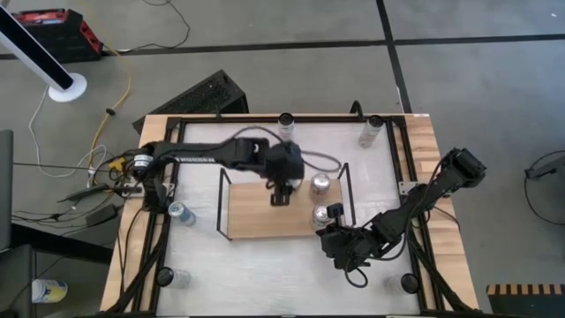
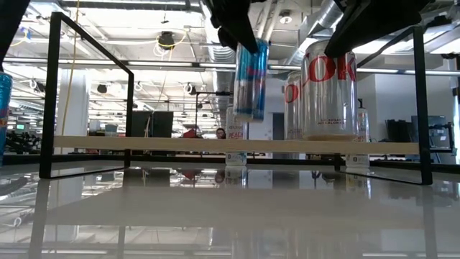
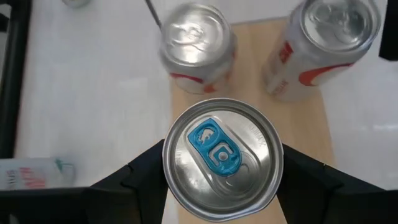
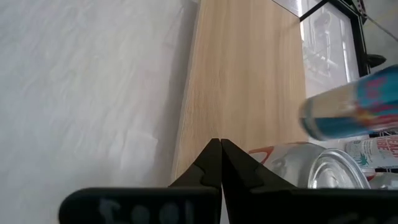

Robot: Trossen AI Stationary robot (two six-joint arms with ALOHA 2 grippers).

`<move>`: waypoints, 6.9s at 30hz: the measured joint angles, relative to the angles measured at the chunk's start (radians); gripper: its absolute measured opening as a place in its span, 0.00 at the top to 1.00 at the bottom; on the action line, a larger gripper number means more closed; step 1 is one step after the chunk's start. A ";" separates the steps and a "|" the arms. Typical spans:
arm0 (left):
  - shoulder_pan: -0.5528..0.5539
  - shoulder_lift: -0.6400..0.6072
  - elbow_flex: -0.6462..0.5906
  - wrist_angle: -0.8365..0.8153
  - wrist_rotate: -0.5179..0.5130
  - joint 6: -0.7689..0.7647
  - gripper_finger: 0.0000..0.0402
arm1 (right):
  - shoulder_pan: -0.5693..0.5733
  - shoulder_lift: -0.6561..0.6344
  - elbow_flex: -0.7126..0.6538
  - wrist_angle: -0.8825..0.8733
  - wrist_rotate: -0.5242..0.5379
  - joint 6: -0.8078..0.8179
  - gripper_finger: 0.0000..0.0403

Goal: Place canned beverage on shelf
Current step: Put the bottom blue soda can on the shelf, then put the blue soda can on the shelf aligned with the other blue soda can

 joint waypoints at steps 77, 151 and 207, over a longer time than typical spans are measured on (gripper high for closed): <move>0.107 -0.027 0.031 -0.015 0.165 0.042 0.31 | -0.006 0.002 -0.030 0.016 0.000 -0.008 0.94; -0.389 -0.730 -0.748 -0.659 -0.003 -0.886 0.31 | -0.078 0.001 -0.029 0.074 -0.136 -0.011 0.94; -0.423 -0.729 -0.911 -0.181 0.171 -1.292 0.31 | -0.079 0.001 -0.031 0.295 -0.352 -0.135 0.94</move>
